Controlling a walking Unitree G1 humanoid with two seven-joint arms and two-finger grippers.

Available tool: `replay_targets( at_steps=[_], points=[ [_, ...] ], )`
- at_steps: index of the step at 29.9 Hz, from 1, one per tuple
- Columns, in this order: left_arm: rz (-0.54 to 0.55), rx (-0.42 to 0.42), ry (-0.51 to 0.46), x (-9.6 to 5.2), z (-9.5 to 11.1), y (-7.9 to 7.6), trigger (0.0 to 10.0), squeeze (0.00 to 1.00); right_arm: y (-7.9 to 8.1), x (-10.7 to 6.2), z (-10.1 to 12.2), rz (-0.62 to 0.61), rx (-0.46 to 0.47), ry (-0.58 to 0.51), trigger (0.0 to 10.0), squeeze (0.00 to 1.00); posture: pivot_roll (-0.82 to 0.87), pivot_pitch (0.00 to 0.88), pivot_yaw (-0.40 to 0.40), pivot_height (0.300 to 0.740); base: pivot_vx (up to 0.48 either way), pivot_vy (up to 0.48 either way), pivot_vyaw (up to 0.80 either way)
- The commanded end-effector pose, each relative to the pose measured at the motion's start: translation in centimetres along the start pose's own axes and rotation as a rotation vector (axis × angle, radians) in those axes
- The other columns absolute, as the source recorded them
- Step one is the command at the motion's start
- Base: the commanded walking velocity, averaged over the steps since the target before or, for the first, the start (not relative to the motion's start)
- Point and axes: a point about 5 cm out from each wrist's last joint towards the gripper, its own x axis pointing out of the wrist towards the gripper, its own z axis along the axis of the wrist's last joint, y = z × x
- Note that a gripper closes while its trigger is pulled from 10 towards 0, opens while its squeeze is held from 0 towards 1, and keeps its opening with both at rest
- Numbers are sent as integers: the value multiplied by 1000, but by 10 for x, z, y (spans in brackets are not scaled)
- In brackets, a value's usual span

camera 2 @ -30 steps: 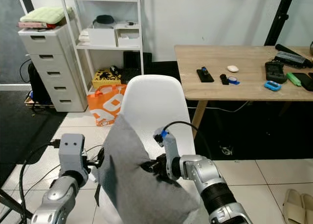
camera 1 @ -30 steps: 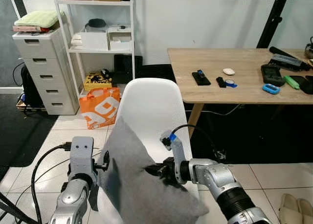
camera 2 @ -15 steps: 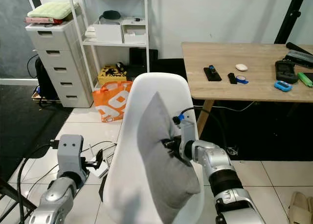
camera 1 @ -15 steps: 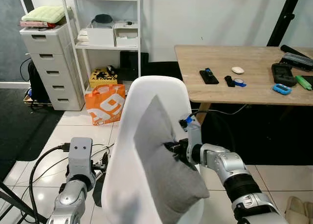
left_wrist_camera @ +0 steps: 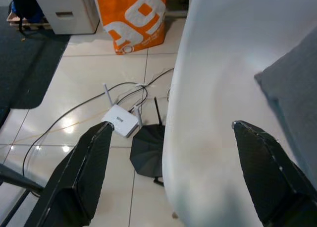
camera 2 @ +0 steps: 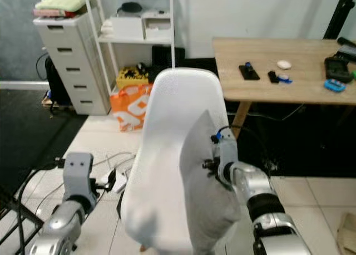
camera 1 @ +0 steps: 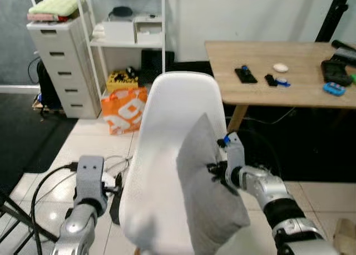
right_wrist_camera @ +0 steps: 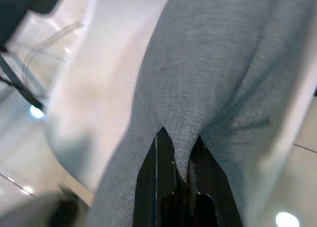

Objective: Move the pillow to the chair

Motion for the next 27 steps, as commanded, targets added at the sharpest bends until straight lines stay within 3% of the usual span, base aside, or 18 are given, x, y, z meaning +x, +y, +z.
replay_targets(
  at_steps=[1,4,9,13,16,18,25,27],
  points=[
    [-3,10,10,-1,-1,2,10000,0,2,1,0,15,-26,5,10000,0,-159,77,11,606,0,0,0],
    [-4,12,11,-1,-1,2,10000,0,-1,0,-11,29,-90,101,10000,0,-159,74,8,596,0,0,0],
    [-4,12,12,-2,-1,2,10000,0,-1,-2,-17,60,-111,158,10000,0,-159,70,5,591,0,0,0],
    [-4,9,10,-2,-1,1,10000,0,2,-9,-44,166,-126,352,10000,0,-164,64,-2,576,0,0,0],
    [-6,8,10,-3,-1,-1,10000,0,1,-10,-52,162,-132,394,10000,0,-163,64,-1,571,0,0,0],
    [-10,7,11,-3,-2,-1,10000,0,-7,-11,-64,102,-146,438,10000,0,-161,65,-1,561,0,0,0],
    [-8,9,13,-4,-1,0,10000,0,-33,-16,-70,-105,-169,436,10000,0,-159,68,1,561,0,0,0],
    [-7,11,14,-4,-1,1,10000,0,-55,-22,-58,-276,-175,307,10000,0,-161,74,6,561,0,0,0]
  ],
)
